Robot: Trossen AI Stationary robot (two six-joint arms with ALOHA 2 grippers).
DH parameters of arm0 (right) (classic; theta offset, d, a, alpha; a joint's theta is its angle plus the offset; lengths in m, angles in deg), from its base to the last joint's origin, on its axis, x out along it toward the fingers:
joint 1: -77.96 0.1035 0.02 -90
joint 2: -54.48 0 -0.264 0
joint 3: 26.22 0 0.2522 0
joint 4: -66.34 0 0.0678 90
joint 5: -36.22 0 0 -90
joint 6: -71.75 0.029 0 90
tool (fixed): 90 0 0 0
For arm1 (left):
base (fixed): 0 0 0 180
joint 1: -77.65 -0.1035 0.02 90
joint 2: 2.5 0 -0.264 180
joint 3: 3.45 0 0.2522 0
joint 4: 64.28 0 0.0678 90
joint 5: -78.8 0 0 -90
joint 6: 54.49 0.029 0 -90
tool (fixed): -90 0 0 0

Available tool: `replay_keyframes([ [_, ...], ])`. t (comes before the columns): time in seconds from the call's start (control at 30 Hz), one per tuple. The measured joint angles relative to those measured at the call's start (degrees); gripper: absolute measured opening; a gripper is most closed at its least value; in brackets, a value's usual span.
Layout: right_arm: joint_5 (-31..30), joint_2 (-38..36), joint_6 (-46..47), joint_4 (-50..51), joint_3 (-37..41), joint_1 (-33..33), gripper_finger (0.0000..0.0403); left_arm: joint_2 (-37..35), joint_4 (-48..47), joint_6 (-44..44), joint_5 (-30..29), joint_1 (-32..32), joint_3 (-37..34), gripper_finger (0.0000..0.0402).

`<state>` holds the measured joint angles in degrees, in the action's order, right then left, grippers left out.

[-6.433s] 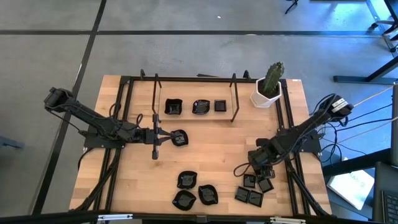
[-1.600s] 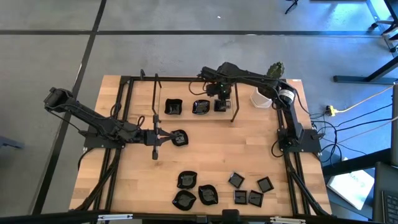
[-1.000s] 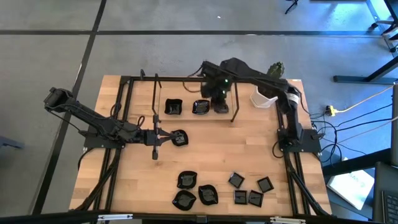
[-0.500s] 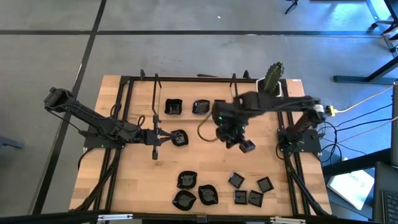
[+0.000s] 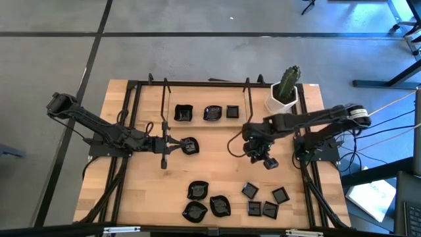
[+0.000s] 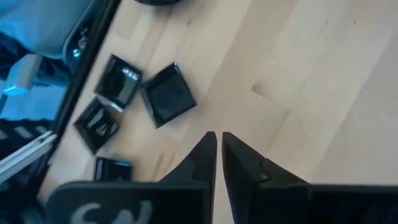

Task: Pick & Place Mini shaped plates
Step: Stack the leaf-shaped plate on the top of the leaf-shaped plate on the shelf

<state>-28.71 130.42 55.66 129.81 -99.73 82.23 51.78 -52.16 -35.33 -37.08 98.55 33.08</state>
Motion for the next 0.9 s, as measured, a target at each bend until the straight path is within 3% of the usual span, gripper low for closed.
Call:
replay_keyframes([
  [0.2,-0.44,-2.18,2.82,-19.20,13.15,1.68,0.0028,0.00,0.00,0.00,0.02,0.00,0.00,0.0004],
  [0.3,-6.82,-1.98,5.88,-26.59,16.43,2.19,0.0028,0.00,0.01,0.00,0.01,0.00,0.00,0.0004],
  [0.4,-13.29,-1.89,8.74,-27.40,16.85,2.20,0.0028,0.00,0.03,0.00,0.02,0.00,0.00,0.0004],
  [0.63,-20.64,-1.45,11.33,-34.98,16.79,2.21,0.0028,0.00,0.03,0.02,0.00,0.00,0.00,0.0004],
  [0.9,-21.50,-0.59,12.80,-35.13,11.69,2.26,0.0028,0.00,0.03,0.02,0.02,0.00,0.00,0.0004],
])
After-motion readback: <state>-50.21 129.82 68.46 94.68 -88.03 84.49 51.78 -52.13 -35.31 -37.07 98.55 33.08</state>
